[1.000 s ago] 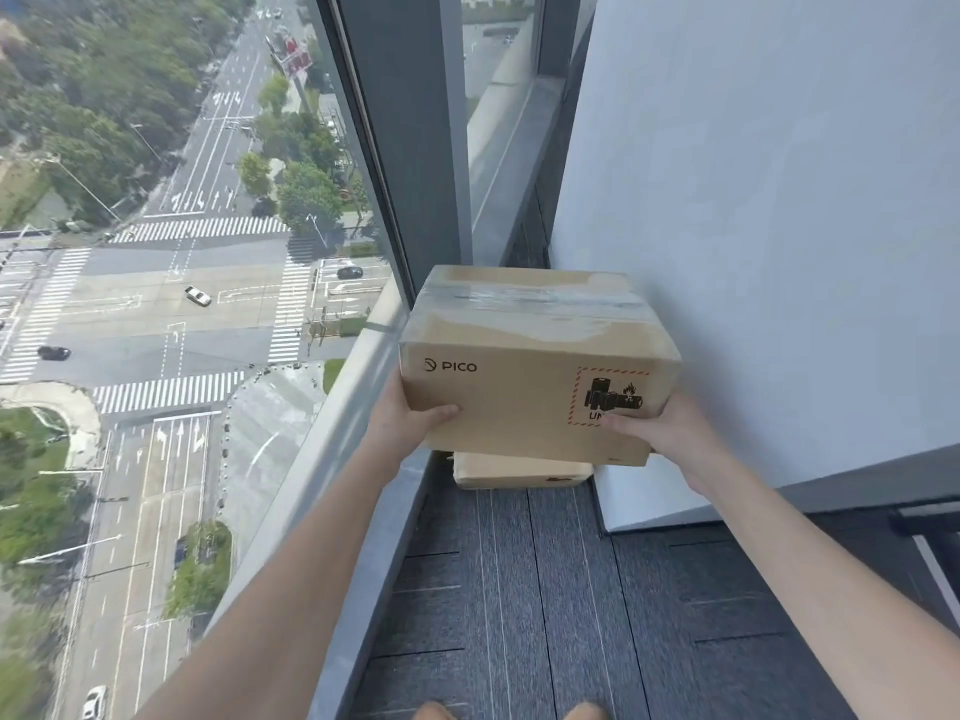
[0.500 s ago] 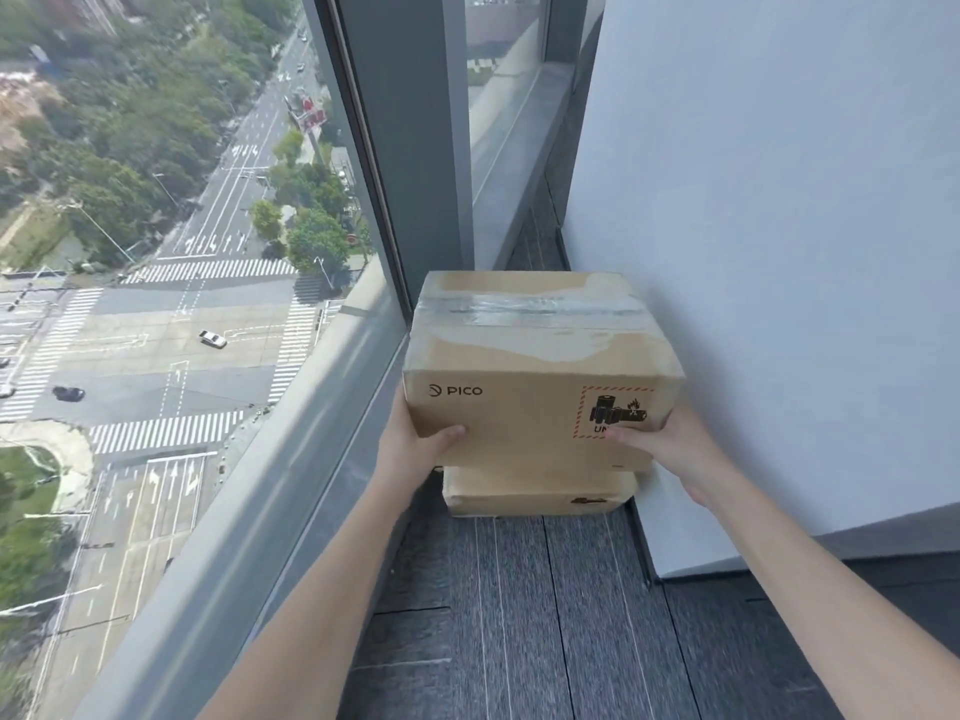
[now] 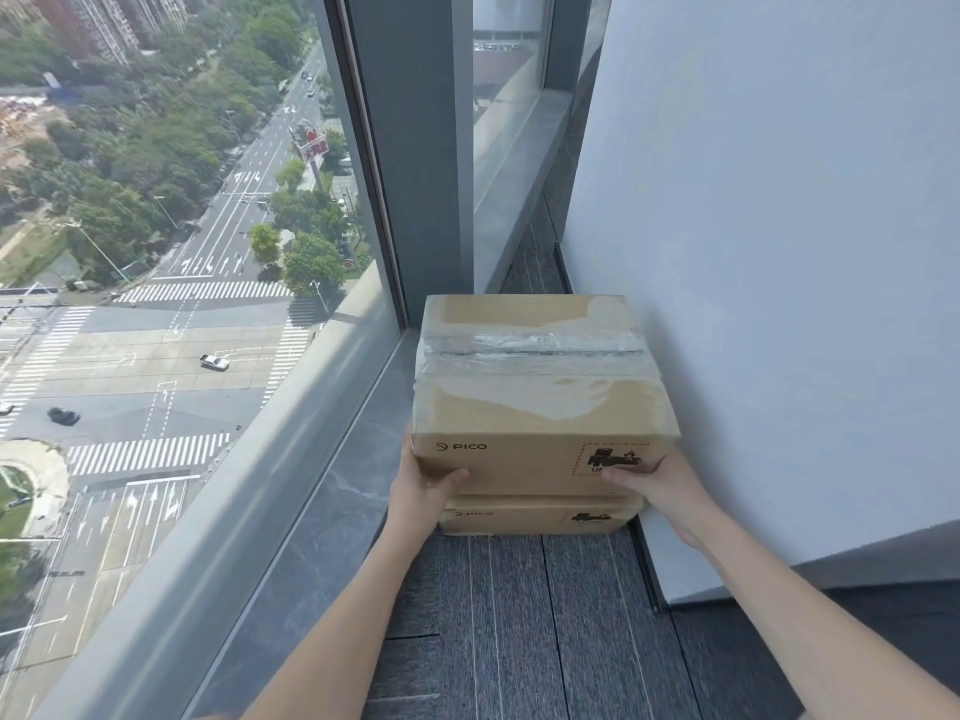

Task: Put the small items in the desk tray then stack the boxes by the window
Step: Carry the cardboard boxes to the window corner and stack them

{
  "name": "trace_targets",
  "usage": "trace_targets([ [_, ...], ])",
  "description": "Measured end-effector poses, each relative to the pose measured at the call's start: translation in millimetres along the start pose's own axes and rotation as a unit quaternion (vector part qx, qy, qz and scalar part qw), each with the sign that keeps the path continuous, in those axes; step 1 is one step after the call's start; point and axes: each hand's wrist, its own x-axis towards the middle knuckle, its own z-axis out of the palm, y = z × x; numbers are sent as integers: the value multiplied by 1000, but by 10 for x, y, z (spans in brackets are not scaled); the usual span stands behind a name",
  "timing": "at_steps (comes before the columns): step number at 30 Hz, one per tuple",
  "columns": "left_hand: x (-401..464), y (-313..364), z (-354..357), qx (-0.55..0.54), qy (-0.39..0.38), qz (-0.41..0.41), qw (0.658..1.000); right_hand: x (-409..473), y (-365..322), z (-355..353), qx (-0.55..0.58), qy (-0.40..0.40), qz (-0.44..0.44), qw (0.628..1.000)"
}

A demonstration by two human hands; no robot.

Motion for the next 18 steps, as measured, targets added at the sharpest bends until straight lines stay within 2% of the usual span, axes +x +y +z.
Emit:
trace_targets([
  [6,-13,-192,91,19,-3,4,1000,63,246,-36,-19,-12,47,999],
  [18,-104,-249,138,14,-9,-3,1000,15,294,-114,8,-20,46,999],
])
